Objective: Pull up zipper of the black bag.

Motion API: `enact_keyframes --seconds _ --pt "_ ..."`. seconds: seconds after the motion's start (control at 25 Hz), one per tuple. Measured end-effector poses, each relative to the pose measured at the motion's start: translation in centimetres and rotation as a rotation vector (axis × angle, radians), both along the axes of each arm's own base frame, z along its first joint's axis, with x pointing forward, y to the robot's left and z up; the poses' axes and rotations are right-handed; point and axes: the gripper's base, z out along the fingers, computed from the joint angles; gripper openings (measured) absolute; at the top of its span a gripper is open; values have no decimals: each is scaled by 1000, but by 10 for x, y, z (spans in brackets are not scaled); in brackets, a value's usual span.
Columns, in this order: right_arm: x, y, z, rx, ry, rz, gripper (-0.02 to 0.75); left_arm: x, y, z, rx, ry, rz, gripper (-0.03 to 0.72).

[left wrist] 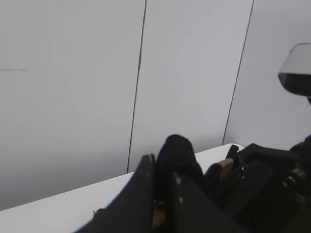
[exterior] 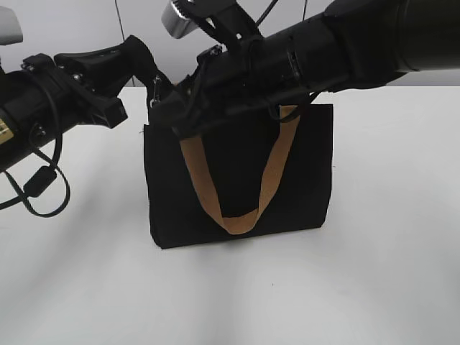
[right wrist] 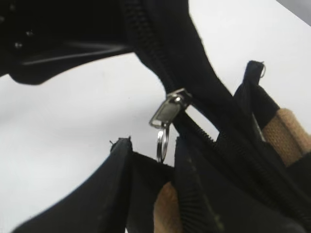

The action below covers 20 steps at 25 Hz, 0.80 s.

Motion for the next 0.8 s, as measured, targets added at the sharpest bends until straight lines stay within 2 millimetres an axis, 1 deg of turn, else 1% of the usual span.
enact_keyframes --seconds 0.08,0.28,0.52,0.8 --pt "1 1 3 7 -9 -1 223 0 0 0 0 1 0 18" --pt "5 3 12 39 -18 -13 216 0 0 0 0 1 0 18" --pt "7 5 3 35 4 -18 214 0 0 0 2 5 1 17" --pt "8 5 3 30 2 -15 213 0 0 0 2 5 1 17"
